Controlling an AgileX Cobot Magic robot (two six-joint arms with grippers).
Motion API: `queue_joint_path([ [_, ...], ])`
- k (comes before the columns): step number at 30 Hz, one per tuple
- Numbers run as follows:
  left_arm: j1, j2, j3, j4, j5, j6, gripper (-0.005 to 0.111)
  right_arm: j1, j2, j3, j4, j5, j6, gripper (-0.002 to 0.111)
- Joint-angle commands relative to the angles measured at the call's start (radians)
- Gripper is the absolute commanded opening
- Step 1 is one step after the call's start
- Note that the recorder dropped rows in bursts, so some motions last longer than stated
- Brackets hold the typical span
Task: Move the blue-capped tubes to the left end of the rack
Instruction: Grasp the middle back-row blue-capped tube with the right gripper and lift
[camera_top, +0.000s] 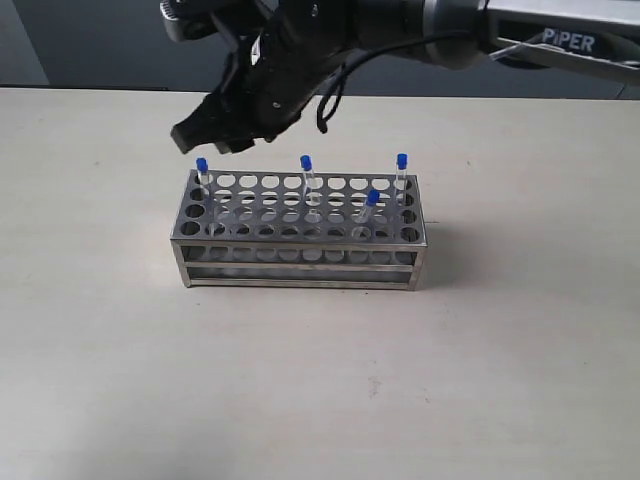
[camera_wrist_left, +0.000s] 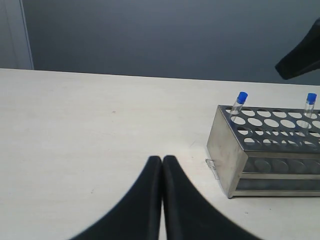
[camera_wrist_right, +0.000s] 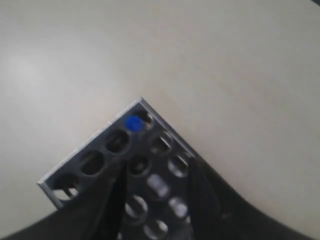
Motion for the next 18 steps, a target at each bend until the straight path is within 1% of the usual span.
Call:
queue_joint_path([
  [1,-0.004,-0.005,-0.003,0.0,-0.009,0.0,0.001,-0.043,-0.014,0.001,-0.153,0.12,0.13,0.039],
  [4,-0.004,-0.005,-0.003,0.0,-0.009,0.0,0.001,-0.074,-0.012,0.019,-0.16,0.133,0.138,0.039],
  [7,-0.004,-0.005,-0.003,0.0,-0.009,0.0,0.001,-0.101,-0.011,0.033,-0.135,0.109,0.138,0.039],
  [14,-0.004,-0.005,-0.003,0.0,-0.009,0.0,0.001,-0.101,0.009,0.041,-0.123,0.038,0.135,0.039],
  [18,-0.004,-0.005,-0.003,0.0,-0.009,0.0,0.001,-0.101,0.046,0.041,-0.09,0.036,0.112,0.039],
])
